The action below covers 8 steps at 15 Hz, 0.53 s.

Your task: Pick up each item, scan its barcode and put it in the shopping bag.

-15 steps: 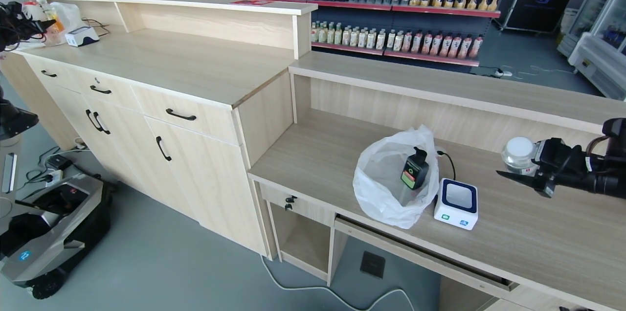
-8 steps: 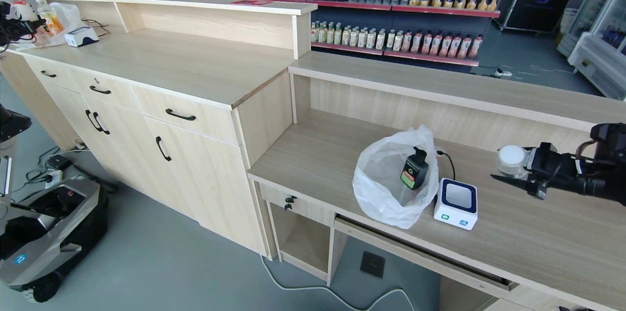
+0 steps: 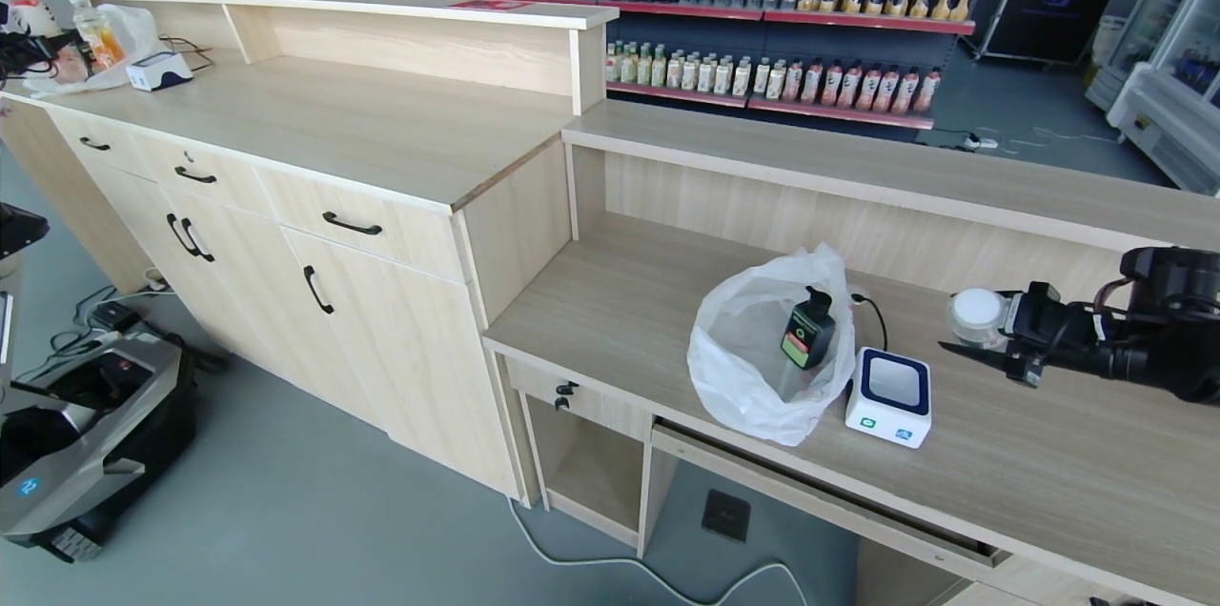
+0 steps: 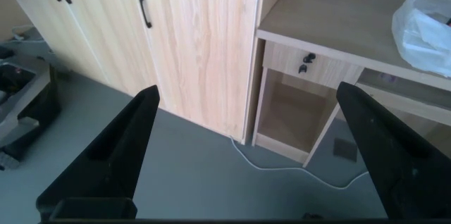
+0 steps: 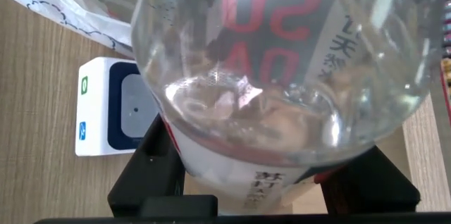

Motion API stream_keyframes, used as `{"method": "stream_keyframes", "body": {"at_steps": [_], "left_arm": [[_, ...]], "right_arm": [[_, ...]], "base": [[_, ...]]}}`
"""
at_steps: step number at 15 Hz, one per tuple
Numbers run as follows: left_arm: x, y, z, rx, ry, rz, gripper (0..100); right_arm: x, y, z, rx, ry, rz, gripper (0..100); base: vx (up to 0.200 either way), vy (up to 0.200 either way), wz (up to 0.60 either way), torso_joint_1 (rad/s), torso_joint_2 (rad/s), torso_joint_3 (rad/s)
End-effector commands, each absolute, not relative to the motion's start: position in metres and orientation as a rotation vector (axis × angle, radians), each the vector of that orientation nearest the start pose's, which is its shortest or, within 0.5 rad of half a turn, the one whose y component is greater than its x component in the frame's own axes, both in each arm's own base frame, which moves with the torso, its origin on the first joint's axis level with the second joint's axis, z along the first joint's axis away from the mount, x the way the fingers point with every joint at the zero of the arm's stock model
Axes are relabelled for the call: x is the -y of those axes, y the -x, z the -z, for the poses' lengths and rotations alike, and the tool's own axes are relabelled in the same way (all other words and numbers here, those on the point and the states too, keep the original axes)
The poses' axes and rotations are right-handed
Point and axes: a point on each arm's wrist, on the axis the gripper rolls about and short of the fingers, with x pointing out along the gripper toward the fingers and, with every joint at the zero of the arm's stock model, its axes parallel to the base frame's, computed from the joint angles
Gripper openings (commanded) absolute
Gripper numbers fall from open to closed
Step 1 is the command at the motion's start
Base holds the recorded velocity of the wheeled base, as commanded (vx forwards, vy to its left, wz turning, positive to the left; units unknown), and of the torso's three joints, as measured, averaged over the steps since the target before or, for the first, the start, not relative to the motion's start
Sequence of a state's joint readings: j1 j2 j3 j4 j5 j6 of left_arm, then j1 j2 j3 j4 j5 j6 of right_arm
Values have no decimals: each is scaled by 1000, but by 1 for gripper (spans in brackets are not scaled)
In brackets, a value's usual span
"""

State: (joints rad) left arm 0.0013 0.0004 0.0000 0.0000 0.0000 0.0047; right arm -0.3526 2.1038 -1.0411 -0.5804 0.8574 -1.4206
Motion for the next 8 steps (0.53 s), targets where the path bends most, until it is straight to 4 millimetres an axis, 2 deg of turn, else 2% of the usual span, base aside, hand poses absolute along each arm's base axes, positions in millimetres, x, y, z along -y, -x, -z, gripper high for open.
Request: {"method": "stream_keyframes", "body": {"at_steps": [1,8], "left_arm": [[0,23,-75,0,-5,-2,100],[0,23,-75,0,-5,-2,100]], "right_arm": [[118,-373,-90,14,1080,-684,0],[118,-375,-77,24,1052,-724,0]], "base": [[0,0,0,0,0,0],[0,0,0,0,0,0]]}}
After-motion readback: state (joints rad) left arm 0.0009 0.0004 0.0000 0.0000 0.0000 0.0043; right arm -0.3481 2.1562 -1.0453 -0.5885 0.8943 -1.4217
